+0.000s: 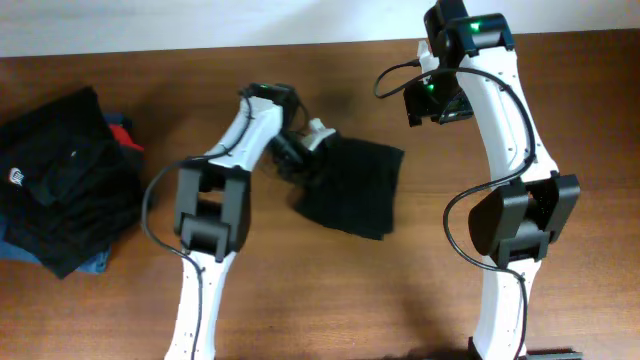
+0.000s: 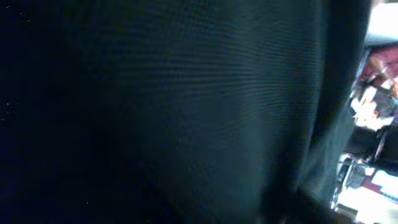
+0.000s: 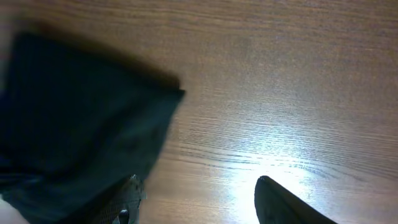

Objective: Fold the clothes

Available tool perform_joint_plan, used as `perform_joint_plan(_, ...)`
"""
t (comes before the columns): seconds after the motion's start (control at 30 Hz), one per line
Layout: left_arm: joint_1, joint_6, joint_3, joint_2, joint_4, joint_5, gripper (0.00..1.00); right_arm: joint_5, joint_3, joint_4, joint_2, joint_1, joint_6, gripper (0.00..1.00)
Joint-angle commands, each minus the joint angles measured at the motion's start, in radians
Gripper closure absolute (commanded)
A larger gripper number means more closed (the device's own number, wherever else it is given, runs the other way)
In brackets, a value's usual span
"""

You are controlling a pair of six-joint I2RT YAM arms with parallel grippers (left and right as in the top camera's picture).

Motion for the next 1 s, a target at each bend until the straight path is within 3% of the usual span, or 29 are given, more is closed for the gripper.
perform_joint_plan(0.0, -0.026, 0.029, -0.011, 0.049, -0.002, -0.023, 0.86, 0.012, 0.018, -0.001, -0.012, 0.002, 0.001, 0.36)
perform_joint_plan(0.03, -0.021, 0.029, -0.008, 0.049, -0.007, -0.023, 0.95, 0.013, 0.018, -0.003, -0.012, 0.002, 0.001, 0.36)
perform_joint_plan(0.1, -0.005, 0.029, 0.0, 0.047, -0.014, -0.023, 0.99, 0.013, 0.018, -0.005, -0.012, 0.001, 0.001, 0.36)
perform_joint_plan(0.43, 0.106, 0.028, 0.171, -0.127, -0.125, -0.219, 0.99, 0.128, 0.023, -0.042, -0.031, -0.018, -0.003, 0.37)
perform_joint_plan(0.6, 0.155, 0.004, 0.215, -0.276, -0.177, -0.423, 0.99, 0.121, 0.036, -0.045, -0.11, -0.08, -0.008, 0.37)
perform_joint_plan(0.8, 0.211, -0.033, 0.215, -0.483, -0.19, -0.849, 0.99, 0.113, 0.036, -0.06, -0.266, -0.163, -0.011, 0.36)
perform_joint_plan(0.97, 0.275, -0.034, 0.215, -0.635, -0.164, -0.969, 0.99, 0.113, 0.036, -0.069, -0.314, -0.177, -0.019, 0.35)
